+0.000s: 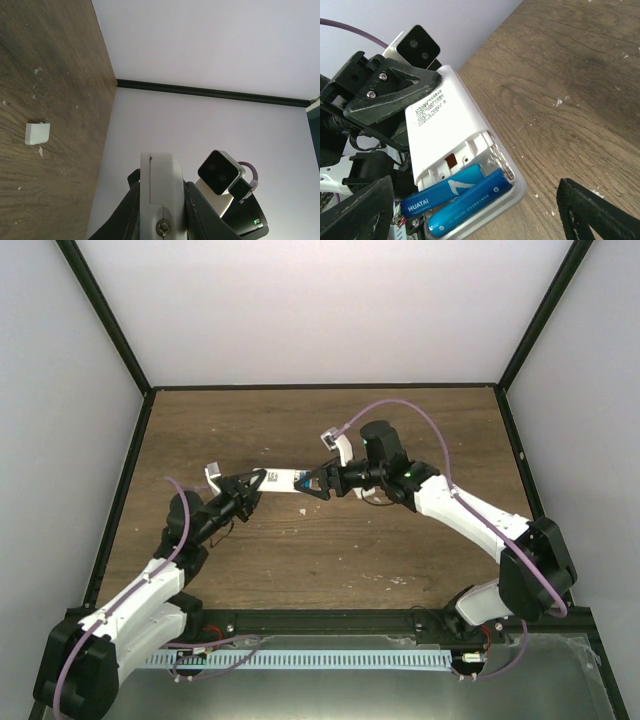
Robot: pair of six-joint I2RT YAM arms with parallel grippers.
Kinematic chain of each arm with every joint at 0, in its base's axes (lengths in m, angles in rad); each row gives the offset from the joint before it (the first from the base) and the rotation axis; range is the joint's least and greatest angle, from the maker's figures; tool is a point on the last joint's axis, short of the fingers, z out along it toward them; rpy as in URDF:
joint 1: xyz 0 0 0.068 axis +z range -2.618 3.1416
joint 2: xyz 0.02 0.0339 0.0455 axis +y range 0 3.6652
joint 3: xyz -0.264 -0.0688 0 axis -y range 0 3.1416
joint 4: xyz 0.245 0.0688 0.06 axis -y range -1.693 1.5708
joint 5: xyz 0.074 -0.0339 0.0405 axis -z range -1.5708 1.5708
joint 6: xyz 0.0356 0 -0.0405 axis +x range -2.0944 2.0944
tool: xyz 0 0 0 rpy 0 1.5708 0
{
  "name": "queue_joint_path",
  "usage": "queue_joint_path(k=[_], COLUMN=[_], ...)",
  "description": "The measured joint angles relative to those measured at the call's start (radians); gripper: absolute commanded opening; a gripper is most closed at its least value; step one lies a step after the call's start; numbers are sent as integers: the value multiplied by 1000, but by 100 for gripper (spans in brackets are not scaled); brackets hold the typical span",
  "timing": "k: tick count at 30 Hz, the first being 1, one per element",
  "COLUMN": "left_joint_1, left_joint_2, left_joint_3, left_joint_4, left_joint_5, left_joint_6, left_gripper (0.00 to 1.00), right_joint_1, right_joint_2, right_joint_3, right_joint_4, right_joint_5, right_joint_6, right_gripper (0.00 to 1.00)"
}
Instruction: Load the batteries into the remote control
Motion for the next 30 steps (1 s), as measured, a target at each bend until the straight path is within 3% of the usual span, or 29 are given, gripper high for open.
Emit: queue_joint_path(k=[19, 30], left_joint_1=[1, 1], left_joint_2=[12, 16], left_joint_3=[0, 0], left_joint_4=[1, 4], left_joint_5=[-1, -1], left_joint_6=[0, -2], left_gripper=[0, 0], right_joint_1=[0, 0], right_joint_2=[31, 36], right_joint_3=[18, 18], right_joint_4=[12, 11], right_joint_5=[-19, -33], right_joint_6=[-5, -5], right_gripper=[65, 64])
